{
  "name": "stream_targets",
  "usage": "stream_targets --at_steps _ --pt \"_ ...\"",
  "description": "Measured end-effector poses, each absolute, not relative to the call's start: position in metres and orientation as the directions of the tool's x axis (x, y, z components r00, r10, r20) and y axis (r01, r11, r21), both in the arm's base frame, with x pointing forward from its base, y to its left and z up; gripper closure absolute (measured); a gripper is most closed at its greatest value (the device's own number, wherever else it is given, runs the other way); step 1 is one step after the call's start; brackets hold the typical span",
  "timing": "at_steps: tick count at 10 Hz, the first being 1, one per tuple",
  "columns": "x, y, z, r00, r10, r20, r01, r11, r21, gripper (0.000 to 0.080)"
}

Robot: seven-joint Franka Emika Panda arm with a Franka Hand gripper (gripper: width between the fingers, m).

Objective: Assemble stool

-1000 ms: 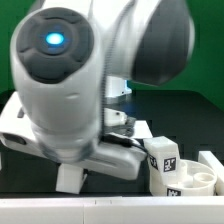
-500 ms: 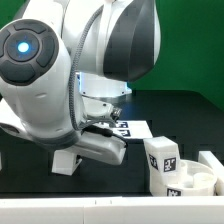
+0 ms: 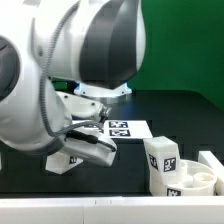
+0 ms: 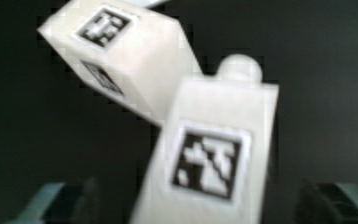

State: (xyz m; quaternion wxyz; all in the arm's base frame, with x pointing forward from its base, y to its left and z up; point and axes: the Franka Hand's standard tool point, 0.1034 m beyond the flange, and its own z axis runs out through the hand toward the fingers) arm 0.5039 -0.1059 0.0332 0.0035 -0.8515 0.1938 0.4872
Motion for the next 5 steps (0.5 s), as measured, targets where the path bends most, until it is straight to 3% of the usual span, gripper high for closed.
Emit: stream_targets --at_steps 1,5 --pt "0.507 -0.112 0.033 0.381 -0.327 -0.865 -0.332 -0.922 0.202 0.0176" --pt "0.498 -0.111 0.03 0.364 -0.342 -0.866 -0.34 -0.915 0.218 0.0151"
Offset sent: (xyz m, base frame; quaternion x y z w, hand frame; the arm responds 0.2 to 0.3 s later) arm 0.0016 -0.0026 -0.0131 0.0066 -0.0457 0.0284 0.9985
